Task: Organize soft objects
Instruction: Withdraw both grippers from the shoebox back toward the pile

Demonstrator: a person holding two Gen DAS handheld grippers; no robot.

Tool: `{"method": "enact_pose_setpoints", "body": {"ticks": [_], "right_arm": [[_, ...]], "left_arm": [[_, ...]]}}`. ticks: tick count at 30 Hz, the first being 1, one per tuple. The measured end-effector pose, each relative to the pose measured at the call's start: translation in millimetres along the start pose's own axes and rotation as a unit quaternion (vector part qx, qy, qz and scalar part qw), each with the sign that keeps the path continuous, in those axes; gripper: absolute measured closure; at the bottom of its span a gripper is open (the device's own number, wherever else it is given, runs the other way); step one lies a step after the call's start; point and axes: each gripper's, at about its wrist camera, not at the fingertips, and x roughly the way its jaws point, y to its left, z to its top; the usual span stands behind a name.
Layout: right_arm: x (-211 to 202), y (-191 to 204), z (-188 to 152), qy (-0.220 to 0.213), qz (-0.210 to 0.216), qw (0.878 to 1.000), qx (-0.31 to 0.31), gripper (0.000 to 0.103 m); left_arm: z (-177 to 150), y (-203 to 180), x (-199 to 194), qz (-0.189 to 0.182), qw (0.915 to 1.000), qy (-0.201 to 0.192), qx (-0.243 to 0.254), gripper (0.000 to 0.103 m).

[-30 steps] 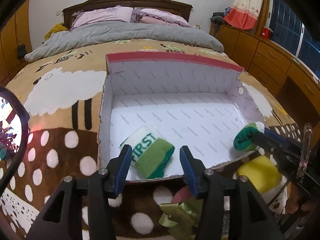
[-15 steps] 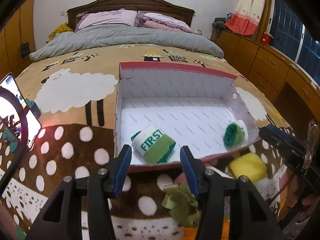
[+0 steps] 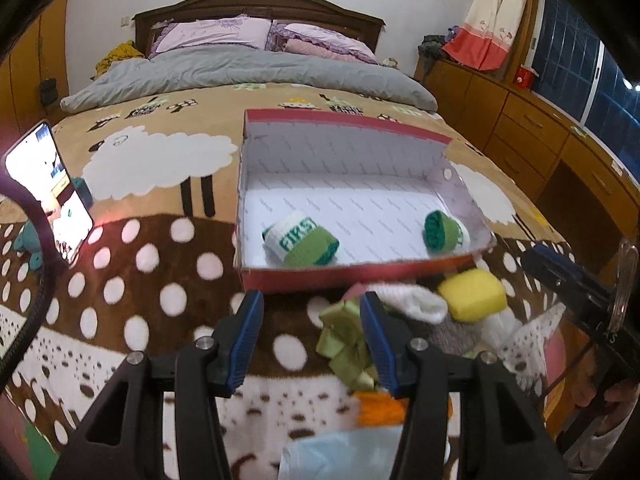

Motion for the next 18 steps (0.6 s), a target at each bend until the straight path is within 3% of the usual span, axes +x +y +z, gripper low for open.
{"method": "enact_pose_setpoints", "body": {"ticks": [15, 18], "right_arm": [[-37.9, 7.1, -49.0, 0.025, -0.007, 1.000, -0.006, 0.055], [-46.4, 5.1, -57.1, 0.027, -0.016, 0.999, -0.006, 0.055]], "left_arm": [[-48.7, -4.8, -23.7, -0.027, 0.9990, 0.031, 0.015, 0.050], [-59.5, -7.0, -30.9, -0.036, 0.9985, 0.037, 0.018, 0.044]]}}
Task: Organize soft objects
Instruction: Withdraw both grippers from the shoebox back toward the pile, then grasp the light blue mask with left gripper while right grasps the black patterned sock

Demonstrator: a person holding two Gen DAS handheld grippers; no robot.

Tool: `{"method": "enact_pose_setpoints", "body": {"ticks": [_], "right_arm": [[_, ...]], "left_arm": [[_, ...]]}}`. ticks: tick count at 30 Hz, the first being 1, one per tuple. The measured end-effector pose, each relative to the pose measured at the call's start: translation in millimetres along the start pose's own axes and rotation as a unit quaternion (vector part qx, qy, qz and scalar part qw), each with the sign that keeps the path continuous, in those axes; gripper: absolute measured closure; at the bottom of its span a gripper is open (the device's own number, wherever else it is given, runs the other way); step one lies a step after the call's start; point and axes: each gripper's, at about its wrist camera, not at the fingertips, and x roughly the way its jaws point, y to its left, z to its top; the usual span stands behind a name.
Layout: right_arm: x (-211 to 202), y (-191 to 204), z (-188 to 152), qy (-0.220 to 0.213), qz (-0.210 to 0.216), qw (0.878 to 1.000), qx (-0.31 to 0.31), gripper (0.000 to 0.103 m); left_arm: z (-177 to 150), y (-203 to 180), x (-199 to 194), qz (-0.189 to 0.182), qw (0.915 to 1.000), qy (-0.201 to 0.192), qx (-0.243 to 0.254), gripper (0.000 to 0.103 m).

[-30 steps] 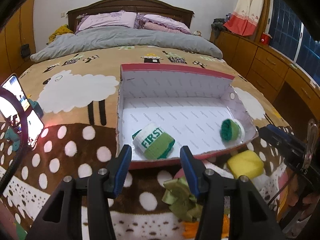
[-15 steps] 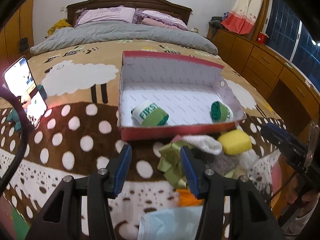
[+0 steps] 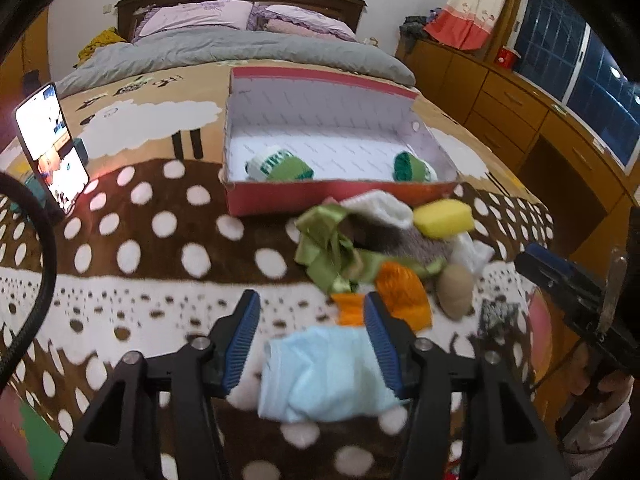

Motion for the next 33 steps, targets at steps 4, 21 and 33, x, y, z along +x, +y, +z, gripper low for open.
{"method": "enact_pose_setpoints", "body": {"ticks": [4, 21, 33], "right_arm": [[-5.6, -4.2, -11.7, 0.003, -0.013, 1.000, 0.001, 0.054], [10.5, -18.7, -57.1, 0.046, -0.041, 0.998, 0.011, 0.053], [32.3, -22.7, -69.5, 0.077, -0.018, 0.997, 0.027, 0.053]], "left_arm": [[-13.3, -4.1, -5.3, 0.003, 0.9999, 0.008, 0.011, 0.039], [-45.2, -9.6, 27.8, 0.001, 0.9985, 0.054, -0.007, 0.032], [-46.1, -6.7, 46.1, -0.012, 0.9974, 0.064, -0.030, 0.031]]}}
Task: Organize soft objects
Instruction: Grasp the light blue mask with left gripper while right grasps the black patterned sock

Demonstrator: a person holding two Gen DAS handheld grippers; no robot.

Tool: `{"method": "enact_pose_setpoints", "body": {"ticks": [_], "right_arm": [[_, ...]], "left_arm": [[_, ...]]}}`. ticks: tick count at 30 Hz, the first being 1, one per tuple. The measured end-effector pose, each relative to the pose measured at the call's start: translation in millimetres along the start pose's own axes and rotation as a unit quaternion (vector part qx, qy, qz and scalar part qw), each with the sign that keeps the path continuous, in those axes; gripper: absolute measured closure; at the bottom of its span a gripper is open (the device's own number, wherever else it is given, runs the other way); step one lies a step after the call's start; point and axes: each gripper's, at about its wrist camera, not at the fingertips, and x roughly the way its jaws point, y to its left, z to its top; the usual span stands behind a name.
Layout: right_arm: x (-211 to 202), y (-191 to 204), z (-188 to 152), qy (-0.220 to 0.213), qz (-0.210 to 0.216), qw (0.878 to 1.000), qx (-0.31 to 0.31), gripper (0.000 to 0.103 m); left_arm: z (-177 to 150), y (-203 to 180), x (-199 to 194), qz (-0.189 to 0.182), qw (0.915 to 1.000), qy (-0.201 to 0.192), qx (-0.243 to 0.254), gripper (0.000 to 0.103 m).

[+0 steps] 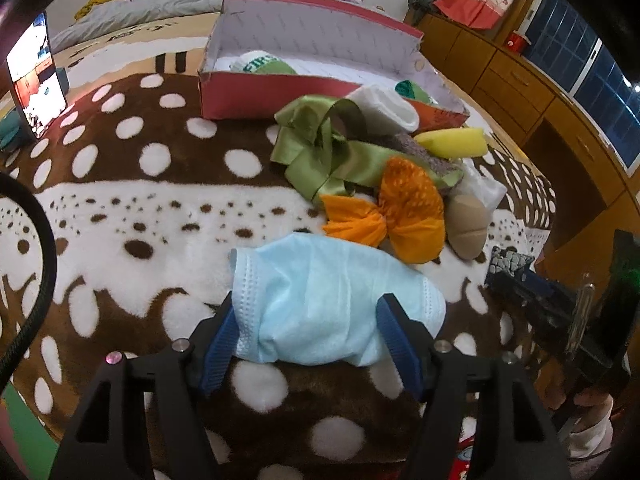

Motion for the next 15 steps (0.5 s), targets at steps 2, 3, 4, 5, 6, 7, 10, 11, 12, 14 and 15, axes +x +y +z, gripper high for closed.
{"method": "enact_pose_setpoints", "body": {"ticks": [2, 3, 4, 5, 6, 7, 10, 11, 12, 14, 15], "right_arm": [[2.2, 1.8, -1.3, 0.004, -0.002, 1.000, -0.003, 0.053], [2.7, 2.4, -1.9, 0.004, -0.002, 1.000, -0.003, 0.053], [3.0, 2.7, -2.1, 0.004, -0.002, 1.000, -0.003, 0.053], [3.1, 1.7, -2.0, 0.004, -0.001, 1.000, -0.003, 0.053], [3.0, 1.0, -2.3, 0.004, 0.000, 1.000, -0.002, 0.053], [3.0, 0.5, -2.6, 0.004, 0.001, 1.000, -0.001, 0.053], [3.1, 0.0, -2.6, 0.003, 0.002, 1.000, 0.000, 0.053], [2.8, 0.2, -2.7, 0.001, 0.002, 1.000, 0.001, 0.053], [2.3, 0.8, -2.6, 0.001, 0.001, 1.000, 0.001, 0.053], [1.5, 1.1, -3.3, -0.001, 0.001, 1.000, 0.000, 0.053], [1.6, 1.1, -3.4, 0.000, 0.001, 1.000, 0.000, 0.053]], "left_arm": [[-1.2, -0.3, 0.5, 0.001, 1.0000, -0.002, -0.001, 0.031], [-2.1, -0.5, 0.8, 0.003, 1.0000, -0.003, -0.001, 0.031], [-3.0, -1.0, 1.3, 0.004, 1.0000, -0.003, 0.000, 0.031], [-3.8, -1.7, 1.5, 0.006, 1.0000, -0.005, 0.000, 0.031], [-4.8, -2.5, 2.0, 0.006, 1.0000, -0.007, 0.000, 0.031], [-5.1, -2.7, 1.9, 0.006, 1.0000, -0.008, 0.000, 0.031], [-6.4, -2.5, 1.0, 0.002, 0.9999, -0.010, -0.002, 0.031], [-6.8, -1.7, 0.1, 0.000, 0.9999, -0.010, -0.003, 0.031], [-7.5, -1.2, -1.0, -0.002, 0.9999, -0.011, -0.005, 0.032], [-8.7, -0.7, -2.2, -0.003, 0.9999, -0.012, -0.006, 0.032], [-9.1, -1.2, -2.2, -0.002, 0.9999, -0.013, -0.004, 0.032]]}}
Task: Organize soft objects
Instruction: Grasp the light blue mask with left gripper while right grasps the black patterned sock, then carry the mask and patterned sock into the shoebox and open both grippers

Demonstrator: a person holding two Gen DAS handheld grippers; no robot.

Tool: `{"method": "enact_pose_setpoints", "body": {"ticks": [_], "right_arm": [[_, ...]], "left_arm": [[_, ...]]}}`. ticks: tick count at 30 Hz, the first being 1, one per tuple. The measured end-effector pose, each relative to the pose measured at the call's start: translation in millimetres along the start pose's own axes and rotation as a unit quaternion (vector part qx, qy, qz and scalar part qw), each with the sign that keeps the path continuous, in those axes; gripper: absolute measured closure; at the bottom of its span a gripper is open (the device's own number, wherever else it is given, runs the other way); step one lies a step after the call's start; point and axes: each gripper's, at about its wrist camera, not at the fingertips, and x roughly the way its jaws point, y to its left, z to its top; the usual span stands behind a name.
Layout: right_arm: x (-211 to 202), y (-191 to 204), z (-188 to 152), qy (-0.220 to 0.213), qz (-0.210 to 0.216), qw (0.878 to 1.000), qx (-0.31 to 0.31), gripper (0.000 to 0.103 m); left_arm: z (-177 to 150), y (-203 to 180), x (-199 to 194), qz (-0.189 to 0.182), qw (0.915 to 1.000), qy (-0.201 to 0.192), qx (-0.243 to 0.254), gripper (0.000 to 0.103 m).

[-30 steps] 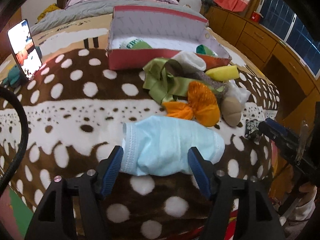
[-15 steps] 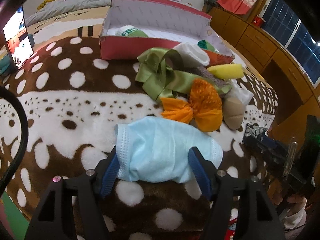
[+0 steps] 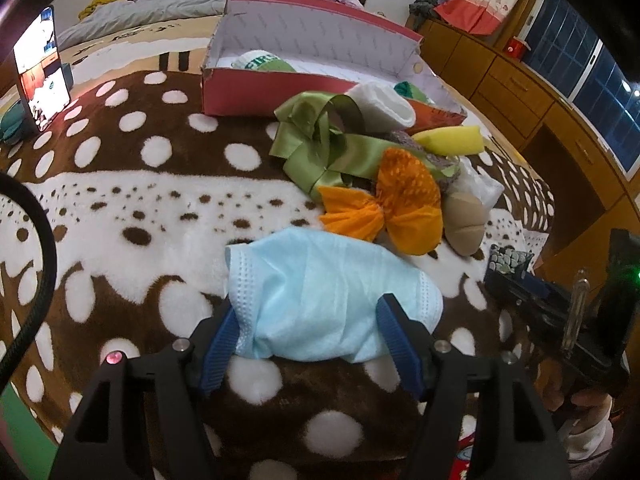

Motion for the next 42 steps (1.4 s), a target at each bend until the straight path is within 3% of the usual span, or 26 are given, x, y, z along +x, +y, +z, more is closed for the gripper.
{"method": "enact_pose_setpoints", "body": {"ticks": [3, 8, 19, 34, 42], "right_arm": [[-0.1, 0.0, -0.3, 0.000, 0.001, 1.000, 0.001, 0.053], [-2.2, -0.8, -0.4, -0.002, 0.005, 1.000, 0.007, 0.061], [-23.2, 10.2, -0.4, -0.037, 0.002, 0.999, -0.007, 0.065], [-37.0, 22.7, 6.3, -0.062, 0.013, 0.998, -0.023, 0.065], [-37.8, 27.3, 12.1, -0.063, 0.028, 0.997, -0.031, 0.065]], "left_arm": [[-0.5, -1.8, -0.8, 0.002, 1.0000, -0.002, 0.003, 0.035], [-2.6, -6.1, -4.5, -0.004, 0.9999, -0.004, 0.011, 0.049], [-7.2, -1.5, -22.9, -0.020, 0.9996, -0.019, 0.007, 0.075], [-0.7, -3.9, -62.6, -0.034, 0.9966, -0.073, 0.017, 0.080], [14.1, 5.4, -76.6, -0.016, 0.9948, -0.100, 0.011, 0.080]]}}
